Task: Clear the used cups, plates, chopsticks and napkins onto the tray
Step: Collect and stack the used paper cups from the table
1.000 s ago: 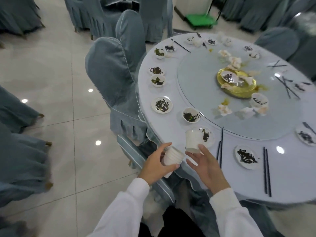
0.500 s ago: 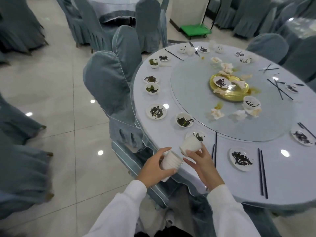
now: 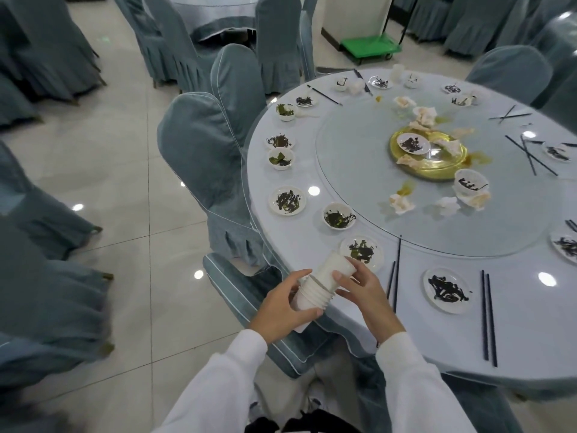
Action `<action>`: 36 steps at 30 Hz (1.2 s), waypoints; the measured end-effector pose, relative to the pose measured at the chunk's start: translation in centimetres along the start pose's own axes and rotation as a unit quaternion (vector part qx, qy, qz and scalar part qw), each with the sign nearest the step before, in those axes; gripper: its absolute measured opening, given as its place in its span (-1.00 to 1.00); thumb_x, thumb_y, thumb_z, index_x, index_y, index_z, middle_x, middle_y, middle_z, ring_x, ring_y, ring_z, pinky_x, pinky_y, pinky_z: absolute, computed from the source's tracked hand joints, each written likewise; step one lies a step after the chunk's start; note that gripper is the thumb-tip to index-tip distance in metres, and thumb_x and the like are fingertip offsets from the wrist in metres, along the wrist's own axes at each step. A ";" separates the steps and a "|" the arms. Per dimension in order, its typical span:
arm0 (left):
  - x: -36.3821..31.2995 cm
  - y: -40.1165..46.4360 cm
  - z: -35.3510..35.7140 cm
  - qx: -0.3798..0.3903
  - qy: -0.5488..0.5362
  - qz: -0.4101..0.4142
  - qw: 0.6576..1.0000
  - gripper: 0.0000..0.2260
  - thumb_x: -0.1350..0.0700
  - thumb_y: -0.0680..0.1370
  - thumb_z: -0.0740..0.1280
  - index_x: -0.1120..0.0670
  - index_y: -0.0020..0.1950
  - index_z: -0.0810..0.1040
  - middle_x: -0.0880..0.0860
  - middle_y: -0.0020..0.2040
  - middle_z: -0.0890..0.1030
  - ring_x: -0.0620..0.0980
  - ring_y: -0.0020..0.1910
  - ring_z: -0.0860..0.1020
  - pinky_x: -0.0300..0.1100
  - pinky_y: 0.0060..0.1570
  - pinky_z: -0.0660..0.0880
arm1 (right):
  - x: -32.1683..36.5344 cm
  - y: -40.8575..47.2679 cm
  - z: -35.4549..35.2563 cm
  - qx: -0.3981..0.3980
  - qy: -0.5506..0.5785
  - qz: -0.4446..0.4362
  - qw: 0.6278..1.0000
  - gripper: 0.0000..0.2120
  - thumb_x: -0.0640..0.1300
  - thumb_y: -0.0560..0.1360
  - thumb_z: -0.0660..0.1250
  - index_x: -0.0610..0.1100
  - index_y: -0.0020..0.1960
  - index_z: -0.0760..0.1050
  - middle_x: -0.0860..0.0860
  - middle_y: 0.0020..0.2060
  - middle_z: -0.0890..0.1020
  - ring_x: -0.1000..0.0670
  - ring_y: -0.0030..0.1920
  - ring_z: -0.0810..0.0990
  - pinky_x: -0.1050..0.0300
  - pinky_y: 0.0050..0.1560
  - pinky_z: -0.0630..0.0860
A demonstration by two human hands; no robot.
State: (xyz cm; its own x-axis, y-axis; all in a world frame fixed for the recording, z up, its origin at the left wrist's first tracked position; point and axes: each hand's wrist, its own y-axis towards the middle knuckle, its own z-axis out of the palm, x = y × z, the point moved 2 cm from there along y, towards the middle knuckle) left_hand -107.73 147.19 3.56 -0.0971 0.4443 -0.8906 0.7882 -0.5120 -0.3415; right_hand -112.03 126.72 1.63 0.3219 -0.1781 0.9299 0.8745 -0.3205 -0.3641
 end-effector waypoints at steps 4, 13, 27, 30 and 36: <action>-0.3 0.2 0.6 0.003 0.001 0.001 1.000 -0.28 -0.02 0.46 0.61 -0.24 0.53 0.36 -0.08 0.35 0.56 -0.06 0.29 0.54 -0.04 0.30 0.57 | -0.3 0.1 -0.7 0.003 -0.005 -0.008 1.000 -0.44 0.15 0.37 0.60 0.12 0.34 0.60 0.11 0.20 0.70 0.03 0.19 0.70 0.02 0.16 0.69; -0.6 0.8 1.8 0.012 0.007 0.007 1.000 -0.30 -0.03 0.47 0.60 -0.24 0.52 0.36 -0.10 0.31 0.57 -0.08 0.27 0.55 -0.13 0.24 0.57 | -0.1 -0.1 -1.1 -0.008 -0.006 -0.007 1.000 -0.48 0.21 0.39 0.54 0.10 0.31 0.63 0.10 0.20 0.71 0.01 0.21 0.67 0.10 0.08 0.69; -1.0 1.3 3.1 -0.010 0.000 0.008 1.000 -0.30 -0.05 0.46 0.61 -0.30 0.50 0.35 -0.10 0.30 0.57 -0.08 0.25 0.54 -0.19 0.19 0.60 | 0.0 -0.2 -2.1 -0.006 0.018 -0.006 1.000 -0.55 0.21 0.45 0.48 0.07 0.28 0.66 0.19 0.15 0.72 0.14 0.16 0.68 0.18 0.03 0.67; -1.1 1.4 3.3 -0.019 -0.007 0.003 1.000 -0.29 -0.05 0.46 0.61 -0.29 0.52 0.35 -0.07 0.31 0.56 -0.04 0.26 0.55 -0.10 0.24 0.61 | -0.2 -0.1 -2.4 0.013 0.018 0.003 1.000 -0.56 0.23 0.44 0.49 0.10 0.27 0.68 0.19 0.15 0.72 0.17 0.16 0.67 0.21 0.02 0.67; -1.3 1.6 4.0 -0.021 -0.019 0.001 1.000 -0.29 -0.04 0.45 0.62 -0.26 0.51 0.37 -0.06 0.30 0.58 -0.05 0.26 0.55 -0.16 0.21 0.61 | -0.5 0.0 -3.3 0.038 0.019 0.013 0.999 -0.56 0.29 0.44 0.54 0.14 0.25 0.69 0.17 0.18 0.71 0.17 0.18 0.66 0.23 0.05 0.66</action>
State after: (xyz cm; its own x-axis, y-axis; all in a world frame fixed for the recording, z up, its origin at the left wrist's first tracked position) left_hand -108.76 142.91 2.95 -0.1168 0.4148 -0.9024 0.8135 -0.4812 -0.3265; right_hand -113.43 123.73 1.01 0.3323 -0.2207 0.9170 0.8915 -0.2438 -0.3818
